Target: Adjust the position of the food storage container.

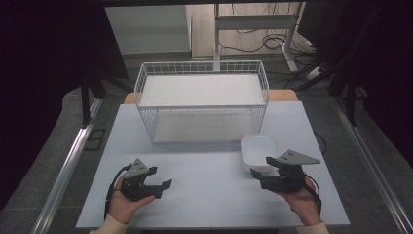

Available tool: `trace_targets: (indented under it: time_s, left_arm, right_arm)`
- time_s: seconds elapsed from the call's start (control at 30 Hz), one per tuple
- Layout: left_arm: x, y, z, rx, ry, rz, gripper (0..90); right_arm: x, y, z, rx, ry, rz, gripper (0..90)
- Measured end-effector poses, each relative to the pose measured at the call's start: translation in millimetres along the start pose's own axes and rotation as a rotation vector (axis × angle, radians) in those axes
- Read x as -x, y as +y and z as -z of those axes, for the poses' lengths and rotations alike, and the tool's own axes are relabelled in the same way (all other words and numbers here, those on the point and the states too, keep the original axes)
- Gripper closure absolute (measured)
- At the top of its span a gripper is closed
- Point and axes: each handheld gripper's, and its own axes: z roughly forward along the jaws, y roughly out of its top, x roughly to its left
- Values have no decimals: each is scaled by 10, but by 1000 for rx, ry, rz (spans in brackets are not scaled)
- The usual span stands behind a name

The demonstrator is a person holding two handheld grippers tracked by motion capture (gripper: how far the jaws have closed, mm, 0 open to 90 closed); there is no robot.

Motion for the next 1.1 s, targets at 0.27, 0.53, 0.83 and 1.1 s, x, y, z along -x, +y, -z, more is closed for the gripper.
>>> trace_targets:
  time_s: [0.27,0.53,0.83,1.1]
  left_arm:
    - [-11,4,6,1,3,4,239]
    - [11,-5,-17,-5,4,3,239]
    - [-4,-11,-26,-11,7,6,240]
    - [12,-12,-44,-18,-4,1,240]
  right_arm:
    - [93,144,36,-24,-49,-30,293]
    - [201,385,83,-17,-79,-34,330]
    - [454,429,113,6,-139,-80,378]
    - [690,433,59,-28,-176,-118,423]
